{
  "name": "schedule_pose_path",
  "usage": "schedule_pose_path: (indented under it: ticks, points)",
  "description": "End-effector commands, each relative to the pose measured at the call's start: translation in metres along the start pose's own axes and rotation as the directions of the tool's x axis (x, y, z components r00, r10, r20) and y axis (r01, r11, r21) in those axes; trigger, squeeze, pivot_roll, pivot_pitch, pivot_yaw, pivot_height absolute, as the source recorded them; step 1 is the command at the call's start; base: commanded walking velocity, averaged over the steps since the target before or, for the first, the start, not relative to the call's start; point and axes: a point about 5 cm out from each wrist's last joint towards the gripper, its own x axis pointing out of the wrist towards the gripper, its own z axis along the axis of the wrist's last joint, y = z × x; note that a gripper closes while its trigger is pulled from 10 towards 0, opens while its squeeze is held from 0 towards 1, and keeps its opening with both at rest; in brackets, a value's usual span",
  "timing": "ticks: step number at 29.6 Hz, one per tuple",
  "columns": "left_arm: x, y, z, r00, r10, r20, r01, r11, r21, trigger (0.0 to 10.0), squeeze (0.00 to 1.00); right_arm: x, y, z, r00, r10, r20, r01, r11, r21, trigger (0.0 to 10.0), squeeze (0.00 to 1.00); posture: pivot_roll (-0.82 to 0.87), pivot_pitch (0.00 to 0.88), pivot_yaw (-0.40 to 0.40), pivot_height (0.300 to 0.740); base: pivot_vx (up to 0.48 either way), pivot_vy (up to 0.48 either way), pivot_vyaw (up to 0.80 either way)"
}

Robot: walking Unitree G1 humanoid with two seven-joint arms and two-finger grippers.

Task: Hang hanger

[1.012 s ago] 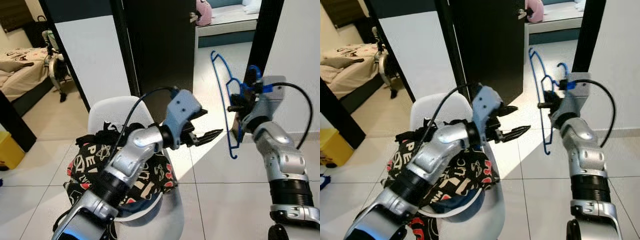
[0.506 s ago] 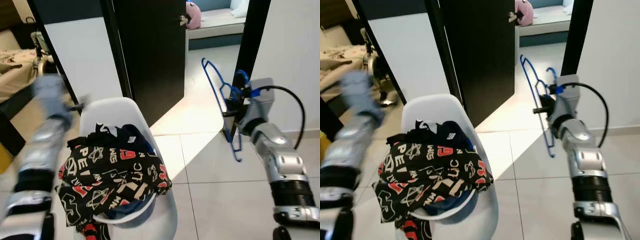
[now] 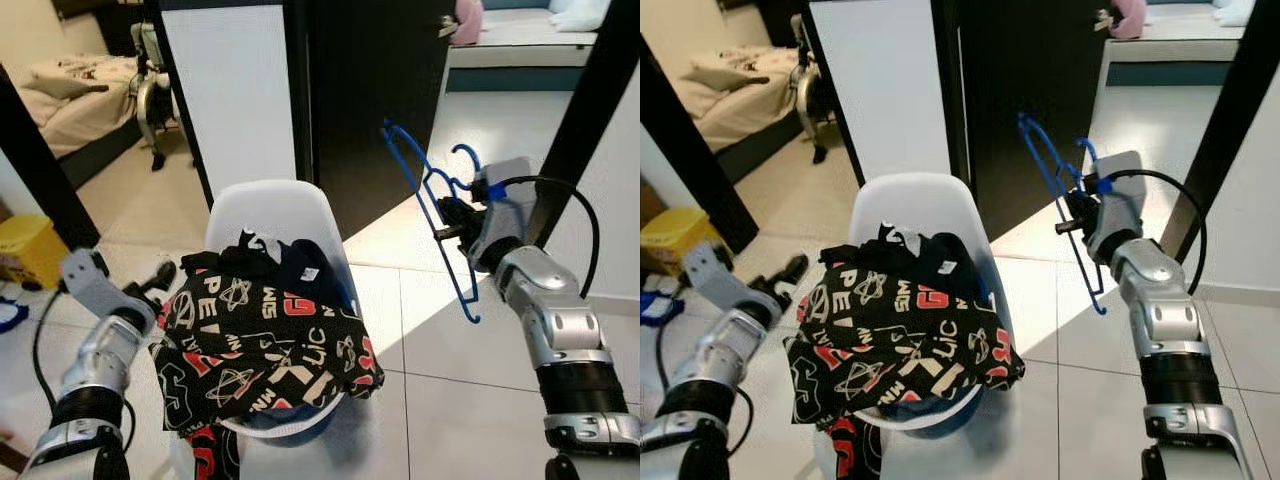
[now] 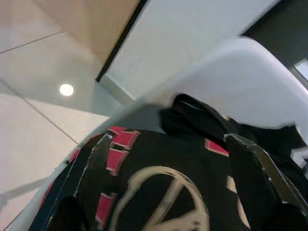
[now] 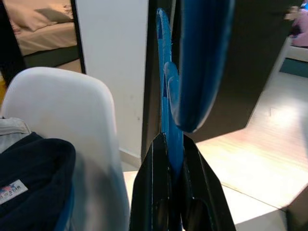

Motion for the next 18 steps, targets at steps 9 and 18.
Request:
schedule_pose_path:
  ticks: [9,18]
  points:
    - [0.01,-0.008,-0.002,0.999,0.039,-0.03,-0.04,0.999,-0.031,10.0,0.0,-0.008,-0.005,0.011,1.0,0.02,0.006,-0.02,0.999,-0.032,10.0,0.0,-0.06,0.0,-0.015,0.74,0.0,0.0,0.78]
    - [0.005,-0.013,-0.018,0.996,-0.047,-0.076,0.046,0.999,-0.018,10.0,0.0,-0.005,-0.004,0.017,1.0,-0.004,0.005,0.005,0.999,-0.035,10.0,0.0,-0.06,0.06,-0.028,0.74,0.0,0.0,0.52]
